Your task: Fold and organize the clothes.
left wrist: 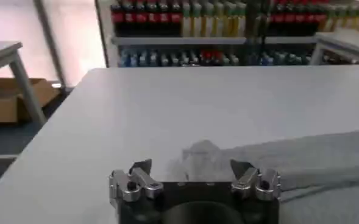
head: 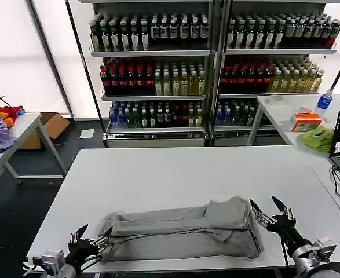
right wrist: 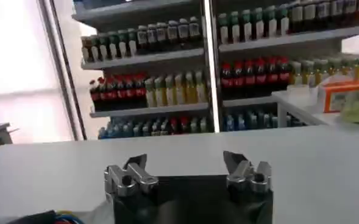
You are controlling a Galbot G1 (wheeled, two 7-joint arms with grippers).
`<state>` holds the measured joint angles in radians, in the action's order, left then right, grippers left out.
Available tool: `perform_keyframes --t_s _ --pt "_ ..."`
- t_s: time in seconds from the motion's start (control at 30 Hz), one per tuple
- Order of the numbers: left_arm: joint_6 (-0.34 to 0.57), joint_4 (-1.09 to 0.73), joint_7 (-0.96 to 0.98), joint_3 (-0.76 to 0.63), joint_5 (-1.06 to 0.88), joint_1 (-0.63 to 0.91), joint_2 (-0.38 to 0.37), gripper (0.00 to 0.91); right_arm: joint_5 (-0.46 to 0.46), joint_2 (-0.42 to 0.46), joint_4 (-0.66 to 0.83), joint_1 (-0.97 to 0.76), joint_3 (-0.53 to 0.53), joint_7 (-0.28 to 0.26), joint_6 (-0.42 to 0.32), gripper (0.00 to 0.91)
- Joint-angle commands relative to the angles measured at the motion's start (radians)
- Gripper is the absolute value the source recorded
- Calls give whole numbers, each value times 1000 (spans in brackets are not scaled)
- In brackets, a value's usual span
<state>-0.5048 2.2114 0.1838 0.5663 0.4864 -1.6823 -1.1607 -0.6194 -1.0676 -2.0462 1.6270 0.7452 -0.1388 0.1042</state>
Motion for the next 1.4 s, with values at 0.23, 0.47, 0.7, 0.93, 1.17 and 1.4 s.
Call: perform_keyframes --t_s 0.23,0.47,0.7,0.93,1.17,1.4 --pt "51 -64 225 -205 -125 5 -262 595 49 -22 17 29 9 -14 -118 907" --pt "68 -95 223 -241 -163 5 -289 91 38 -21 18 28 5 -13 -120 907" --pt "98 -130 215 -239 -158 35 -282 40 29 -21 23 31 9 -10 -120 907" --pt "103 -93 196 -120 -34 81 -178 30 19 0 29 24 13 -11 -118 907" --pt "72 -62 91 272 154 99 22 30 7 6 29 2 7 -5 -110 907" --pt "8 -226 -81 584 228 96 281 40 2 13 23 -16 -15 -1 -94 907"
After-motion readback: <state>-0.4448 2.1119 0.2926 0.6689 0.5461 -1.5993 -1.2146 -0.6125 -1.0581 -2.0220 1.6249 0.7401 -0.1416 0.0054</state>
